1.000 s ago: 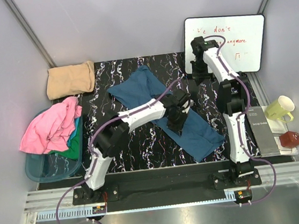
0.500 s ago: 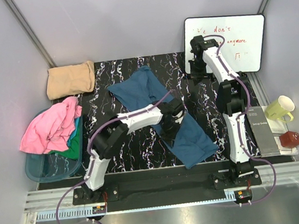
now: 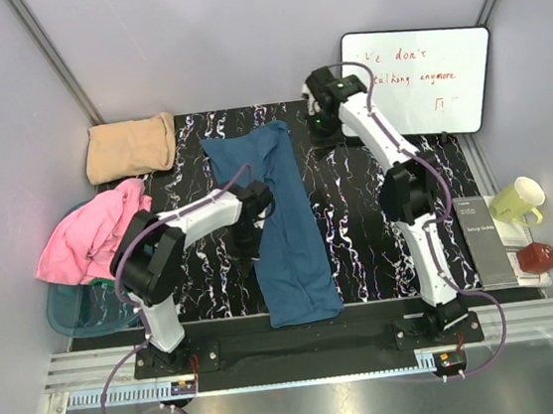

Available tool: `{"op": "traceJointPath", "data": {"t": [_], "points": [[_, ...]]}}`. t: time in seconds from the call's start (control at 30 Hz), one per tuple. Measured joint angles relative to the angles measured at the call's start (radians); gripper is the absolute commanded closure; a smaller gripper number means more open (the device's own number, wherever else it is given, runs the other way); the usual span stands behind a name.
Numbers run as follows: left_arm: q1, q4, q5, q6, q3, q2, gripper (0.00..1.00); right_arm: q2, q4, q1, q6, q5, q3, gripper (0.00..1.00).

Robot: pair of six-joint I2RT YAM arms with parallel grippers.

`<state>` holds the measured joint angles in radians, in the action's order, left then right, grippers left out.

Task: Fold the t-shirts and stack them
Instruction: Rotate the tshirt 90 degrees

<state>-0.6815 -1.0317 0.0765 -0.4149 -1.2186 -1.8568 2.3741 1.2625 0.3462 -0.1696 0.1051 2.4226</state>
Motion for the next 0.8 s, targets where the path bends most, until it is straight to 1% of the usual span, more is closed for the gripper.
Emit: {"op": "traceJointPath", "data": {"t": [0.07, 0.17, 0.27, 0.4, 0.57, 0.8], "points": [[0.023, -0.023, -0.022, 0.002, 0.014, 0.042, 1.00, 0.018, -0.001, 0.051, 0.000, 0.016, 0.047, 0.99], [0.025, -0.048, -0.037, 0.005, 0.014, 0.119, 1.00, 0.064, -0.008, 0.121, 0.000, 0.040, 0.133, 0.99], [0.021, -0.064, -0.047, 0.003, -0.016, 0.186, 1.00, 0.106, -0.036, 0.151, -0.003, 0.066, 0.185, 0.99], [0.019, -0.071, -0.067, -0.004, -0.083, 0.225, 1.00, 0.160, -0.087, 0.146, -0.017, 0.081, 0.212, 1.00], [0.019, -0.068, -0.082, -0.012, -0.134, 0.251, 1.00, 0.285, -0.141, 0.134, -0.027, 0.091, 0.290, 1.00], [0.019, -0.068, -0.089, -0.016, -0.168, 0.274, 1.00, 0.388, -0.160, 0.133, -0.045, 0.099, 0.290, 1.00]]}}
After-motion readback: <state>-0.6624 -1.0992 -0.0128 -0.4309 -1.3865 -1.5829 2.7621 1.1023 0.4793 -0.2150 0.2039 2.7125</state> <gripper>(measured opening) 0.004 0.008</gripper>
